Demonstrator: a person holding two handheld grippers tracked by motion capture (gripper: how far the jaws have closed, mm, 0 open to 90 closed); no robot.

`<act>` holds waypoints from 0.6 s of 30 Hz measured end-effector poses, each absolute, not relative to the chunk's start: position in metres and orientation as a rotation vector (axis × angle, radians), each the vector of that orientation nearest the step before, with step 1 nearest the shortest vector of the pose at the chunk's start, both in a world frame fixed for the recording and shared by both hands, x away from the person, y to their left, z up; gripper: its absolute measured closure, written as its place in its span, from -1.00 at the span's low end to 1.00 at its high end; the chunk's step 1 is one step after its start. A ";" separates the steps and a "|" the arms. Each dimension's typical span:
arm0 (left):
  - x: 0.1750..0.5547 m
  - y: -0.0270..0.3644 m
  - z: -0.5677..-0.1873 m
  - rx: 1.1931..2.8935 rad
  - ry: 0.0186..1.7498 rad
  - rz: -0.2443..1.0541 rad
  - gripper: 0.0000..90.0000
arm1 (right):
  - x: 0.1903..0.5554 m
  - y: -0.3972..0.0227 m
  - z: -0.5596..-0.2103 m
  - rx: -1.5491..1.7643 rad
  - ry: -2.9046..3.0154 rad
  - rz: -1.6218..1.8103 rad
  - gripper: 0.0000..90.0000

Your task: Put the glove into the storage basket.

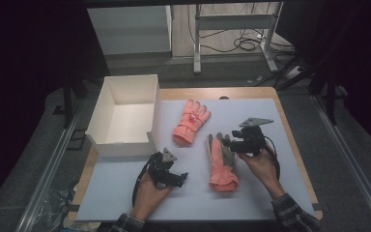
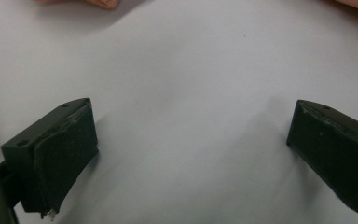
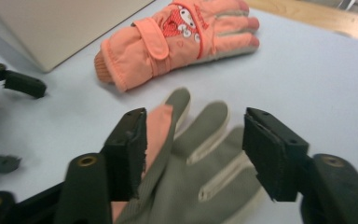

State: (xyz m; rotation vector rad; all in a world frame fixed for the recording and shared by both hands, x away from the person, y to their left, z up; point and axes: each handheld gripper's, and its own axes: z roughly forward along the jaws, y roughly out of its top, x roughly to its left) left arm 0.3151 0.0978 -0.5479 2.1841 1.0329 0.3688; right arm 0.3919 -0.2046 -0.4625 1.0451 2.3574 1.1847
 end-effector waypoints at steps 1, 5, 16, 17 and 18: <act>0.315 0.098 -0.548 2.184 1.033 0.369 -0.97 | 0.396 -0.196 -0.460 1.037 2.342 1.157 -0.23; 0.315 0.098 -0.548 2.179 1.035 0.369 -0.97 | 0.407 -0.182 -0.458 1.023 2.372 1.149 -0.36; 0.315 0.098 -0.548 2.182 1.035 0.367 -0.97 | 0.442 -0.159 -0.458 1.023 2.435 1.103 -0.45; 0.315 0.098 -0.548 2.183 1.034 0.367 -0.97 | 0.445 -0.156 -0.458 1.020 2.441 1.103 -0.45; 0.315 0.098 -0.548 2.183 1.035 0.367 -0.97 | 0.450 -0.151 -0.457 1.021 2.452 1.103 -0.45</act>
